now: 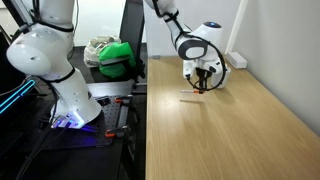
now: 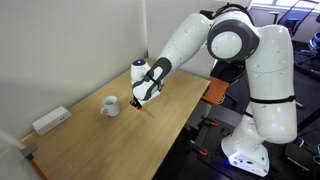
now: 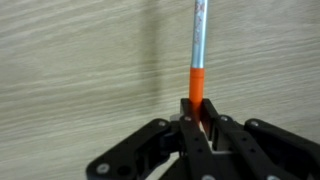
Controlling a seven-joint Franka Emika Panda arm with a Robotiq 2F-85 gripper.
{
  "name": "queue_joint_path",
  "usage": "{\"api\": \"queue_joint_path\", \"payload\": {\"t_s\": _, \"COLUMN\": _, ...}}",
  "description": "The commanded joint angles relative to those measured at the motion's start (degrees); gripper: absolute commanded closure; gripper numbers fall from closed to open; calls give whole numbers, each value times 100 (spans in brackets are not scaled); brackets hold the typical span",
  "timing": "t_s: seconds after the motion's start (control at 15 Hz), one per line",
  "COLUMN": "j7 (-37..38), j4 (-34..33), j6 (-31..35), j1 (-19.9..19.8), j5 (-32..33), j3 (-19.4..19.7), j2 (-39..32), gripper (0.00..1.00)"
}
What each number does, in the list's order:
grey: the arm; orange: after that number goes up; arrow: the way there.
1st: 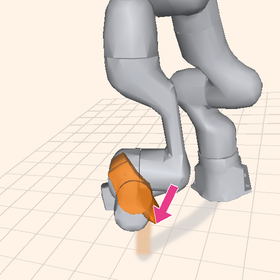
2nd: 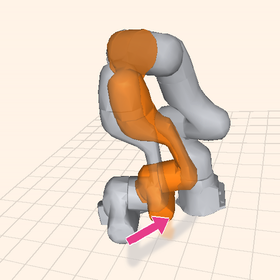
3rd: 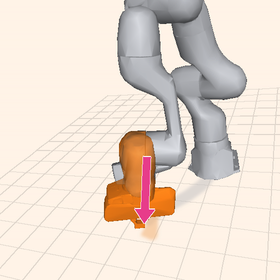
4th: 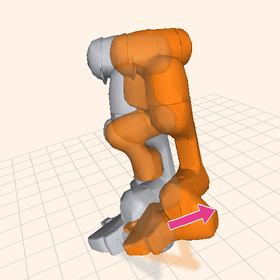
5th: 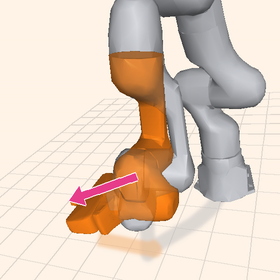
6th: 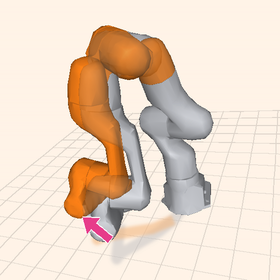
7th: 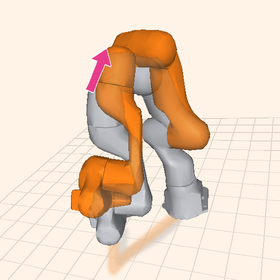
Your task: Pick the pen on the table and put it in the mug
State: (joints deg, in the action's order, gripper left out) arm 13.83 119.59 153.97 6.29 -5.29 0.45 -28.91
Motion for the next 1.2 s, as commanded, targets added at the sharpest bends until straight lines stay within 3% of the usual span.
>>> {"api": "queue_joint_path", "payload": {"t_s": 0.0, "j7": 288, "j4": 306, "j6": -273, "j1": 270, "j5": 391, "j3": 260, "j2": 629, "gripper": 96}}
{"api": "queue_joint_path", "payload": {"t_s": 0.53, "j7": 1138, "j4": 476, "j6": -142, "j1": 566, "j5": 1283, "j3": 520, "j2": 1344, "gripper": 96}}
{"api": "queue_joint_path", "payload": {"t_s": 0.8, "j7": 2644, "j4": 489, "j6": 32, "j1": 993, "j5": 2453, "j3": 905, "j2": 1478, "gripper": 96}}
{"api": "queue_joint_path", "payload": {"t_s": 1.13, "j7": 4747, "j4": 347, "j6": -13, "j1": 1310, "j5": 4162, "j3": 1117, "j2": 1448, "gripper": 96}}
